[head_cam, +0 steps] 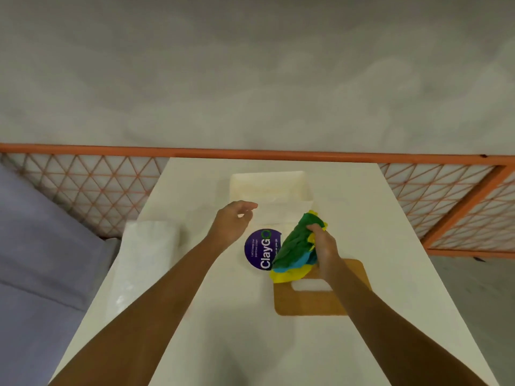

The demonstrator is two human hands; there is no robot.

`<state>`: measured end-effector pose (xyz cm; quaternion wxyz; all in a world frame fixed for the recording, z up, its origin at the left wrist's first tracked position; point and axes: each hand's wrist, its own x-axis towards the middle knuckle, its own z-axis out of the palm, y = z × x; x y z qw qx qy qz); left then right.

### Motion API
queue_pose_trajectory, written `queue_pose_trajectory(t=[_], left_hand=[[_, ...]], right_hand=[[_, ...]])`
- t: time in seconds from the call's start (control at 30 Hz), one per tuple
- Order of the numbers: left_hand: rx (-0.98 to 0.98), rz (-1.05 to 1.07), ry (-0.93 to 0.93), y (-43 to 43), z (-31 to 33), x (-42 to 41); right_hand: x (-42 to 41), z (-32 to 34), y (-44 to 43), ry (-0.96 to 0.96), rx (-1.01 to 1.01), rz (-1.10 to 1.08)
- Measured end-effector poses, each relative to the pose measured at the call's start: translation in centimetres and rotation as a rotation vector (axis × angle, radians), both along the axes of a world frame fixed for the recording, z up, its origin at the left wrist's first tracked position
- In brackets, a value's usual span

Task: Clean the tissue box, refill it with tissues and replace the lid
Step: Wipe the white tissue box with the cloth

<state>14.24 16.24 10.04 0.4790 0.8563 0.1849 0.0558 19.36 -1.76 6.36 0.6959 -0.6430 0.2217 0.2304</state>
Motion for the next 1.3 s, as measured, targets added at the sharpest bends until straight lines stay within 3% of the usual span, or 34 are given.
queue_pose_trajectory(t=[0.17,0.37,0.6,0.87,1.3], left_hand=[[0.253,-0.108,0.009,2.6,-1.9,4.5],[0.596,-0.369,0.304,3.8,-4.4,8.7],[0.768,-0.367,0.342,3.7,-4.8,9.1],[0.641,-0.319,0.416,2.1,-2.1,4.9],[0.098,0.065,0.302,-3.1,-0.5,-9.3]], right_hand=[[1.5,-2.4,0.7,0.085,-0.015,-0.053],[3.1,-4.3,1.7,0.127,-0.061,-0.080],[3.4,-4.5,2.5,0.124,-0.074,-0.054],[1.3,-2.4,1.4,0.018,-0.071,0.034],[-5.8,0.3,-2.7,-0.235,-0.143,0.312]])
